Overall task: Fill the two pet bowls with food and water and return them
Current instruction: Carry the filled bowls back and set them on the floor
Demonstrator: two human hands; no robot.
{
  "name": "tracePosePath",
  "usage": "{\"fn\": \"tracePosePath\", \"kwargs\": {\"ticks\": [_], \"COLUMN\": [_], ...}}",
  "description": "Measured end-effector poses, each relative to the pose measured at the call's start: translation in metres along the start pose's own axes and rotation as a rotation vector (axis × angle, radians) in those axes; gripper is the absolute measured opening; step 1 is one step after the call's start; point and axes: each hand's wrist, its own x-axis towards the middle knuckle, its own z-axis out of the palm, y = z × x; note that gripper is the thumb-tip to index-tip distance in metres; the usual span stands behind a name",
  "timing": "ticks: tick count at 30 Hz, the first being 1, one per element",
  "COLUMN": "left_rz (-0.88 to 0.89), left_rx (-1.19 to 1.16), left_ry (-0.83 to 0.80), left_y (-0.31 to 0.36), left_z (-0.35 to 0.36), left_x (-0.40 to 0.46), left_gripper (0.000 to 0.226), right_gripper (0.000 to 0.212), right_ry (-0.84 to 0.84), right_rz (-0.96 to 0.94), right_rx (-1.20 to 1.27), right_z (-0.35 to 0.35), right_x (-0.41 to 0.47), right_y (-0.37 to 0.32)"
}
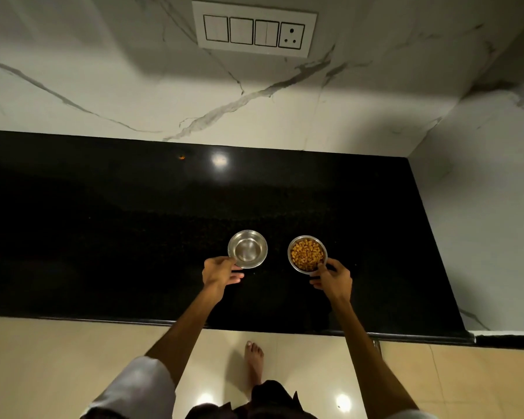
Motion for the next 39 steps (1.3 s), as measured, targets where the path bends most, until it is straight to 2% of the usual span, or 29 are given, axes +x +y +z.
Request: {"fn": "tracePosePath", "kwargs": {"ticks": [15,27,39], "left_rz": [0.148,0.205,0.283], "left_rx": [0.109,0.077,0.110], "left_ry": [0.031,0.045,0.027], "left_y": [-0.007,-0.012,-0.015], "left_z": [0.003,0.005,0.002], "left_x": [0.003,0.003,-0.009], "left_gripper": [0.017,0.012,0.022], "right_gripper": [0.034,0.034,0.030], "right_ry": [-0.024,-0.003,0.065], "right_rz": [-0.019,-0.038,-0.065], "right_rx": [0.077,0.119,0.178], "right_z": [0.003,0.001,-0.007], "right_x": [0.007,0.001,-0.017], "right_y": [0.009,0.013,0.019]}}
